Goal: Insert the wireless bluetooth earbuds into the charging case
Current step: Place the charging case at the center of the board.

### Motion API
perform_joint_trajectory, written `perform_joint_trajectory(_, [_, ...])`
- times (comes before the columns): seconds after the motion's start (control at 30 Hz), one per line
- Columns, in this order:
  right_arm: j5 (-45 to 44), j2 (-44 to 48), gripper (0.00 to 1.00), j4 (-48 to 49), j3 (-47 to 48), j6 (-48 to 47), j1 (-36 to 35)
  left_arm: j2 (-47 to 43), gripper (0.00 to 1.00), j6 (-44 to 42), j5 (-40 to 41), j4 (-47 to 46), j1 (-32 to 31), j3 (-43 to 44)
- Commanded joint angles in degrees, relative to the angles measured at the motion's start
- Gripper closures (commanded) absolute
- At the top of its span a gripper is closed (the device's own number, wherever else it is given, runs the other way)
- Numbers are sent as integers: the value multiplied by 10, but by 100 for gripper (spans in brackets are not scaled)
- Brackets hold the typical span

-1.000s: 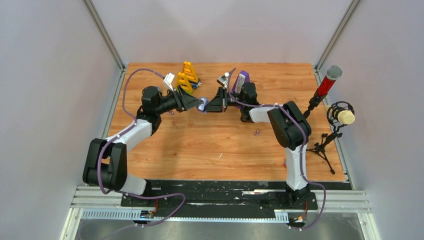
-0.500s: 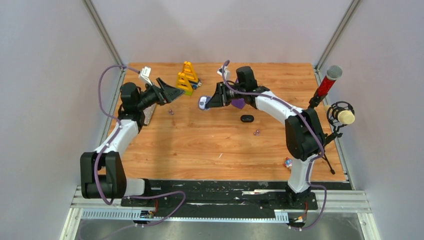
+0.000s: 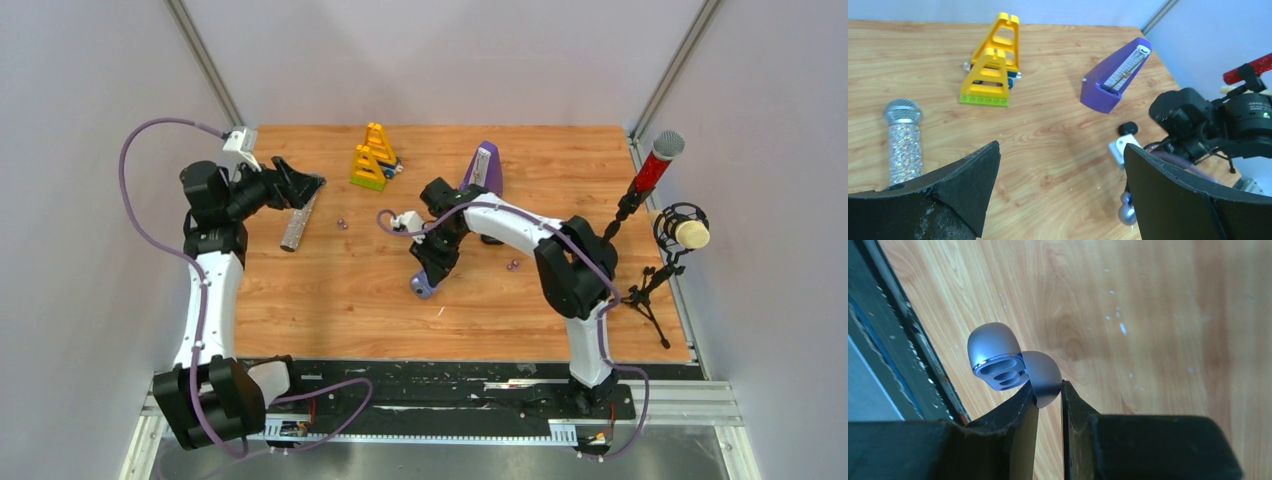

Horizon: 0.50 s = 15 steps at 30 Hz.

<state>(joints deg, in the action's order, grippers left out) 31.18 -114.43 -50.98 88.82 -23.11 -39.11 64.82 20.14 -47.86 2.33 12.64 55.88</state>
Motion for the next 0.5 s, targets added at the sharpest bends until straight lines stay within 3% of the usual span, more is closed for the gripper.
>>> perform_joint_trajectory(0.0, [-63, -57, 87, -112, 70, -117, -48, -26, 0, -50, -3, 50, 16, -11])
perform_joint_trajectory(0.3, [-104, -139, 75, -137, 125, -137, -106, -43, 0, -29, -27, 29, 47, -29])
perform_joint_trajectory(0.47, [-105, -132, 58, -135, 134, -135, -108, -36, 0, -19, -39, 13, 53, -39])
